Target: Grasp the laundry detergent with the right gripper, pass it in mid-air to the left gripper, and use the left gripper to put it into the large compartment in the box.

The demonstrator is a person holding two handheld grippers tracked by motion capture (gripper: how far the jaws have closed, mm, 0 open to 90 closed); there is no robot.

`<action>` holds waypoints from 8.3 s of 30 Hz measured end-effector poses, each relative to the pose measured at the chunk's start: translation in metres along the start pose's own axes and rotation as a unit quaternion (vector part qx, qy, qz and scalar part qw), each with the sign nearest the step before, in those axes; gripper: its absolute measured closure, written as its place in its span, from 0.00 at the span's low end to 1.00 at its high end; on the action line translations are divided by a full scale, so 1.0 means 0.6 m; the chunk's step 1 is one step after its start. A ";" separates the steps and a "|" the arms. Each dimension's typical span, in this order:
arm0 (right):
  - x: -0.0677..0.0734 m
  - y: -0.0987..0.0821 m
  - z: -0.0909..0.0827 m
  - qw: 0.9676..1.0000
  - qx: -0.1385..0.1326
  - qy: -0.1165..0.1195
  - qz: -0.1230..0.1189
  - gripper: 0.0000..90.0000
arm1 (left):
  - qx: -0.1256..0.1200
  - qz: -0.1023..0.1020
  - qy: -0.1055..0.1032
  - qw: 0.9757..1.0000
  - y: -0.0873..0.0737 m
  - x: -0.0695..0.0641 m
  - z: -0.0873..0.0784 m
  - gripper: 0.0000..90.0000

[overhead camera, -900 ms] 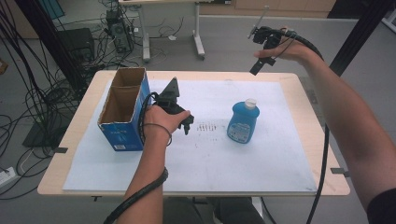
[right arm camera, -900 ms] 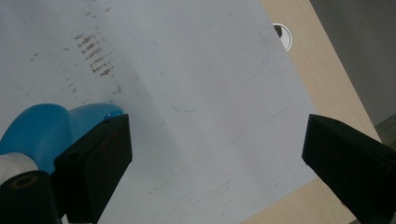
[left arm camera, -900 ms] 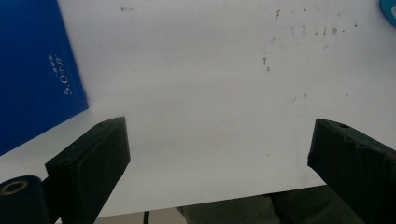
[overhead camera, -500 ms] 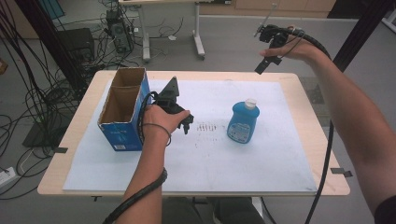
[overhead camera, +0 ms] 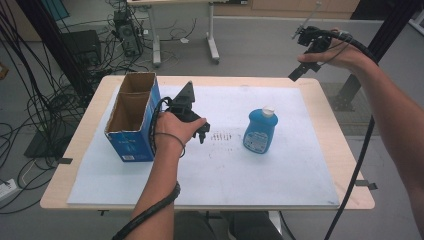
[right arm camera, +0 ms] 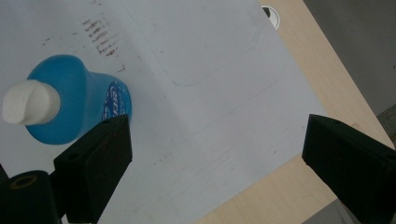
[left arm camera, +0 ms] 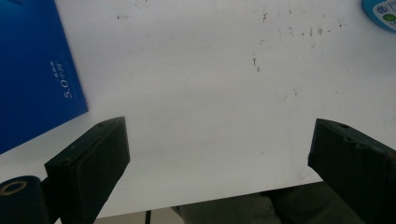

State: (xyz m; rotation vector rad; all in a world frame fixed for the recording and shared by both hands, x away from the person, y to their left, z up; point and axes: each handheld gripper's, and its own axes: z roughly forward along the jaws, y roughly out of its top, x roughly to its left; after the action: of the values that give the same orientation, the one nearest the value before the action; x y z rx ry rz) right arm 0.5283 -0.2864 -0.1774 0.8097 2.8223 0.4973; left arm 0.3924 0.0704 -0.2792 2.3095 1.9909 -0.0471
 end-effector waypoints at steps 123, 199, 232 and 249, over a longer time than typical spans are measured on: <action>0.209 -0.207 0.278 0.956 -0.288 0.063 -0.003 0.02 | -0.025 0.039 0.007 0.999 -0.018 0.009 0.017 0.06; 0.227 -0.191 0.318 0.932 -0.361 0.038 0.014 0.01 | -0.027 0.050 0.008 0.998 -0.018 -0.001 0.016 0.06; 0.226 -0.192 0.314 0.928 -0.372 0.030 0.018 0.01 | -0.029 0.050 0.007 0.998 -0.018 -0.002 0.016 0.06; 0.228 -0.191 0.315 0.928 -0.372 0.023 0.016 0.01 | -0.030 0.053 0.008 0.998 -0.019 -0.001 0.014 0.06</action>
State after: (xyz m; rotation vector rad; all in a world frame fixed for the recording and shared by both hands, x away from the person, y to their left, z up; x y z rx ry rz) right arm 0.4042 -0.2533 -0.4031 0.6671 2.3311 1.4730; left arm 0.3811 0.0706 -0.2879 2.3796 1.8478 0.0379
